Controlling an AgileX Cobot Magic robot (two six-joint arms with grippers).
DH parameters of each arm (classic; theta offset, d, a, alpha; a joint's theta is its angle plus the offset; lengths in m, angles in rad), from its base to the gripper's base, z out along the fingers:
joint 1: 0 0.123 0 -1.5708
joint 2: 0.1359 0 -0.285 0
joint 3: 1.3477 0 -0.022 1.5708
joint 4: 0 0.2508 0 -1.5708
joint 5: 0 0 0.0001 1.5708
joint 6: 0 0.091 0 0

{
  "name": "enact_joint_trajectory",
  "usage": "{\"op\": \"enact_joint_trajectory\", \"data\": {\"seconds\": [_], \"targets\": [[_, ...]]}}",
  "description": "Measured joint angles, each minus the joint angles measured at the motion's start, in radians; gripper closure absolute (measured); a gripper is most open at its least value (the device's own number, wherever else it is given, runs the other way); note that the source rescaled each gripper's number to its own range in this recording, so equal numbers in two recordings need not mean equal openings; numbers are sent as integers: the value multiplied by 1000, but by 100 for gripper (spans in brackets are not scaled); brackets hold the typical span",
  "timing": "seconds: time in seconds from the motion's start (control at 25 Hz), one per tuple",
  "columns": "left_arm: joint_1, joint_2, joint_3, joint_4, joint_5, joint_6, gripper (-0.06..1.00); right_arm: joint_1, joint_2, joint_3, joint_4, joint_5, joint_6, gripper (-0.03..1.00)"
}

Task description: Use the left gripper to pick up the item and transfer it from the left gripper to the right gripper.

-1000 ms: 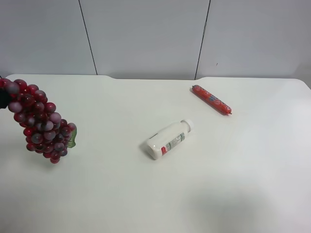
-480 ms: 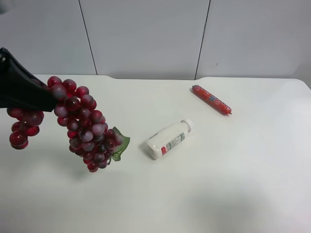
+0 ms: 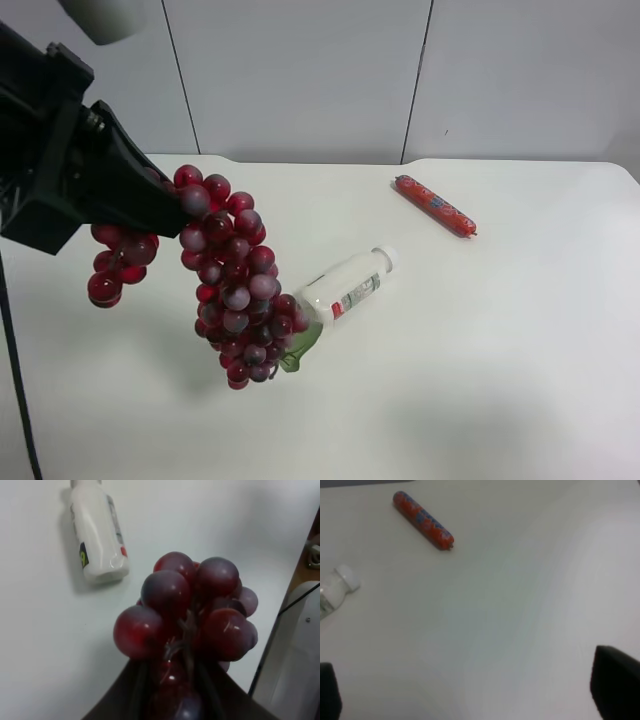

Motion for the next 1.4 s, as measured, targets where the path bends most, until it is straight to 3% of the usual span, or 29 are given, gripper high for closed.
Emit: {"op": "enact_joint_trajectory", "data": {"seconds": [0.32, 1.16, 1.4], "targets": [[0, 17, -59, 1, -2, 41, 94, 0, 0, 0, 0, 0, 0, -3], [0, 17, -60, 1, 9, 51, 94, 0, 0, 0, 11, 0, 0, -3], [0, 17, -60, 1, 12, 51, 94, 0, 48, 0, 135, -1, -96, -3]]}}
